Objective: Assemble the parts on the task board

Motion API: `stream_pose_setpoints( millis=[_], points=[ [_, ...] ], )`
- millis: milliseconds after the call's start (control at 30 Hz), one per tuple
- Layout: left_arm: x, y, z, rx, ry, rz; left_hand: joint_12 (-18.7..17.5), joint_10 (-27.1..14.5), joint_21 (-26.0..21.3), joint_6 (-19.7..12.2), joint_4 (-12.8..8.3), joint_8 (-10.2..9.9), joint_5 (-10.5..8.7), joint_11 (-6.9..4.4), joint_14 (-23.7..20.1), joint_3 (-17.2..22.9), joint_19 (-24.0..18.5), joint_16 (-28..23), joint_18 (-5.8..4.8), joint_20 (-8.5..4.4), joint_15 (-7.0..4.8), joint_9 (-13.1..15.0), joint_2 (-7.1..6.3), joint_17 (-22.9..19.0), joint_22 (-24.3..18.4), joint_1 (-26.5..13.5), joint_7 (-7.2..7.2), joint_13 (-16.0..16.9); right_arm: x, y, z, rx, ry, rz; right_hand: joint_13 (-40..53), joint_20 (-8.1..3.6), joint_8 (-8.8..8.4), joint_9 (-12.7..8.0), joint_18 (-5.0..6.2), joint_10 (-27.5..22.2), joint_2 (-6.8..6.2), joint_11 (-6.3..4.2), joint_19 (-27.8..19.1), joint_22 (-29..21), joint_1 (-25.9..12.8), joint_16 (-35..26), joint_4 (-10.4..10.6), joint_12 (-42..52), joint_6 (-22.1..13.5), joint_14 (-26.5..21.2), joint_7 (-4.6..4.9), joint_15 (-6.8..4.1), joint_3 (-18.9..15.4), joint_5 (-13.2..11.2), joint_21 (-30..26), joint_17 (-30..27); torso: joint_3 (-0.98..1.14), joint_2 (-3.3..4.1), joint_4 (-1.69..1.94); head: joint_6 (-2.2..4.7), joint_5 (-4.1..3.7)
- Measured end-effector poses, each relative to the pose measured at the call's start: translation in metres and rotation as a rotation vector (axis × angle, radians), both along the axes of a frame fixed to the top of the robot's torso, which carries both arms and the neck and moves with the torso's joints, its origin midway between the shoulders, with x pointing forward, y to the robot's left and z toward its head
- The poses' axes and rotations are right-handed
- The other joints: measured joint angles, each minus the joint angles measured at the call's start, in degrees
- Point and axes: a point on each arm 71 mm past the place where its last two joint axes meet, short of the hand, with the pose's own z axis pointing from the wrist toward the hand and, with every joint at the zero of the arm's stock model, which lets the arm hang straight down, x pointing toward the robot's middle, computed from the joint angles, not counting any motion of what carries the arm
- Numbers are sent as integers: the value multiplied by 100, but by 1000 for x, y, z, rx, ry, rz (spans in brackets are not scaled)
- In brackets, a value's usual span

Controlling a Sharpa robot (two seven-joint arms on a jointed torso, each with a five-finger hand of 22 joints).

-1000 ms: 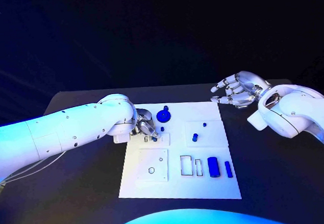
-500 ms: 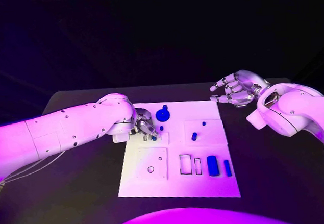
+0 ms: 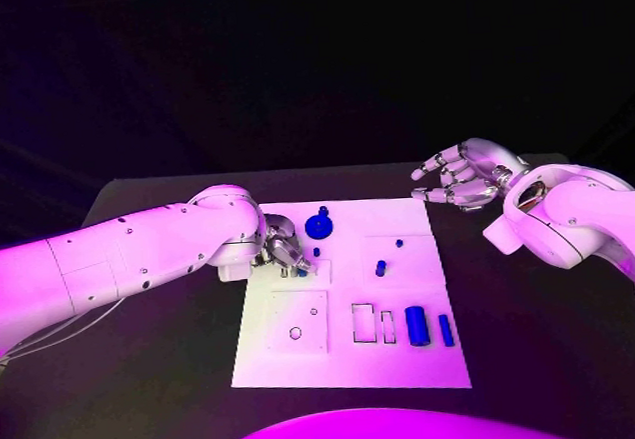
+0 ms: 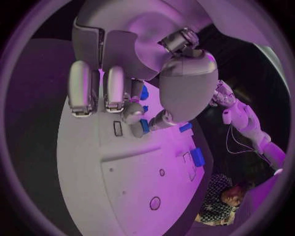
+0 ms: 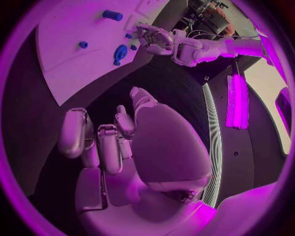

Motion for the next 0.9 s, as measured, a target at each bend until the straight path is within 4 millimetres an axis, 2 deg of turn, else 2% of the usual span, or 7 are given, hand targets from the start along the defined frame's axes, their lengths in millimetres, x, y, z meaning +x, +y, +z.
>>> stream_pose_setpoints(
  millis=[200,400,467,500,600,833,900],
  points=[
    [0,1,-1,3,0,1,0,0,0,29,252,-24,-30,0,0,-347,0,0,0,0,0,0,0,0,0,0,11,20,0,0,0,0,0,0,-9,-1,21,0,0,-20,-30,-20,-1,2,-30,0,0,0,0,0,0,0,0,0,-9,0,1,-1,0,7,2],
    [0,6,0,3,-3,8,0,0,0,28,321,-24,-31,1,2,-514,0,0,0,0,-2,0,-23,0,0,-23,11,23,0,-1,-1,0,-1,-1,-21,-22,21,-5,0,-43,-44,-1,-22,2,-48,0,0,0,-17,0,17,0,0,0,-50,0,2,-1,0,2,-1],
    [1,8,2,1,-7,13,-29,0,0,28,326,-46,-168,1,20,-636,-1,0,0,0,-20,2,-52,-1,0,-52,11,22,0,-1,-1,0,-1,-2,-24,-22,21,-5,0,-43,-26,-1,-22,2,-79,0,0,0,-17,0,17,0,0,0,-64,0,2,-1,0,-1,-3],
    [1,9,3,0,-10,15,-38,0,0,28,329,-46,-372,1,20,-743,0,0,1,0,-20,5,-54,-1,0,-54,11,22,0,-1,-1,0,-1,-2,-34,-22,21,-5,1,-43,-21,-1,-21,2,-85,-3,0,0,-17,0,17,0,0,0,-73,0,2,-1,0,-1,-4],
    [2,11,7,-6,-18,20,-38,0,0,28,338,-46,-584,1,20,-908,0,0,0,0,-20,12,-60,0,0,-60,11,19,1,-1,-1,-1,0,-3,-40,-21,21,-5,0,-43,-21,-1,-21,1,-85,-35,0,0,-17,0,17,0,0,0,-73,3,3,-7,0,1,-4],
    [6,10,22,-32,-47,26,-60,0,0,28,345,-59,-596,1,20,-991,-1,0,0,0,-19,12,-53,-1,0,-113,11,-25,1,-2,-2,-1,0,-4,-55,-21,21,-5,0,-43,-21,-1,-21,1,-85,-35,0,-30,-17,0,17,0,0,0,-73,4,3,-8,1,27,9],
    [10,12,30,-41,-61,34,-146,-44,0,-15,338,-80,-616,16,20,-1052,-1,0,0,0,-20,13,-53,-1,0,-113,53,-119,1,-2,-2,-1,0,-4,-55,-21,21,-5,1,-43,-21,-1,-21,1,-85,-35,0,-30,-17,0,17,0,0,0,-72,4,3,-8,1,36,11]
  ],
)
